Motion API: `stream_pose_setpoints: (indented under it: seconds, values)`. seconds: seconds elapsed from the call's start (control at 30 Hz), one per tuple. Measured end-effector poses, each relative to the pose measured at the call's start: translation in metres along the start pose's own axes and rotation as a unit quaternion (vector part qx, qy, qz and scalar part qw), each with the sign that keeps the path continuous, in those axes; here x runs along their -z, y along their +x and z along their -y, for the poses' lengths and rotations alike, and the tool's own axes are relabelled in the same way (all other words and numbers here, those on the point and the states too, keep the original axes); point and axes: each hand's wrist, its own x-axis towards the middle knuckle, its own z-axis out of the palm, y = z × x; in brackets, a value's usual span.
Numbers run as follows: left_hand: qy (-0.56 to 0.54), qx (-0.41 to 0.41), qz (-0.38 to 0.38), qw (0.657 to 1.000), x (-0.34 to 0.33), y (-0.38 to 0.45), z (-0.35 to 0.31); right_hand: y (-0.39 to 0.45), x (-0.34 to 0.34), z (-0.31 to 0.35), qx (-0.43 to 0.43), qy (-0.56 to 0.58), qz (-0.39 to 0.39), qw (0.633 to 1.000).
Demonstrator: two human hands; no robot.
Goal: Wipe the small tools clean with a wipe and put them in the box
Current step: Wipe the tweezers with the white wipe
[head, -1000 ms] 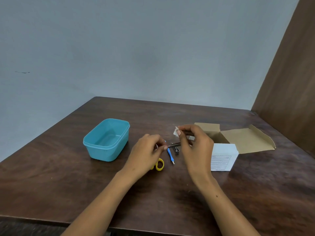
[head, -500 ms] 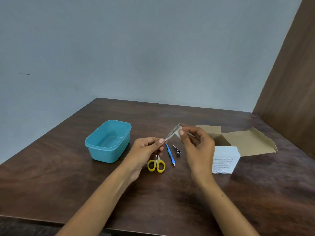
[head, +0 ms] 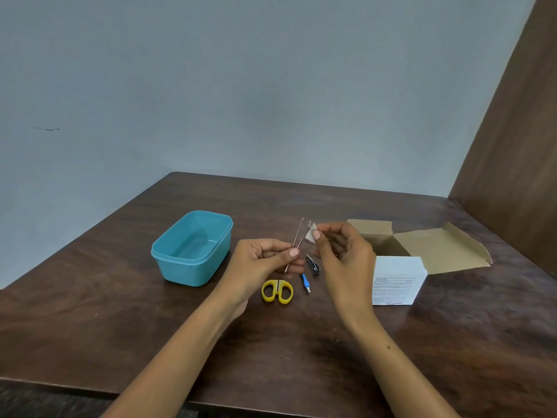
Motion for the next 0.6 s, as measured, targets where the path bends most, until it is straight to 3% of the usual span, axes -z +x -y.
stream_pose_setpoints:
  seconds: [0.3,0.6]
  values:
    - [-0.118,0.072,0.031,0.99,0.0024,-0.0013,-0.01,0.0028,0.0036,0.0047,0.037,0.004,-0.022,0.999]
    - [-0.167,0.1,0.05,0.98,0.0049,-0.0013,-0.01,0.0035,0.0059,0.0085,-0.003,0.099,0.081,0.992]
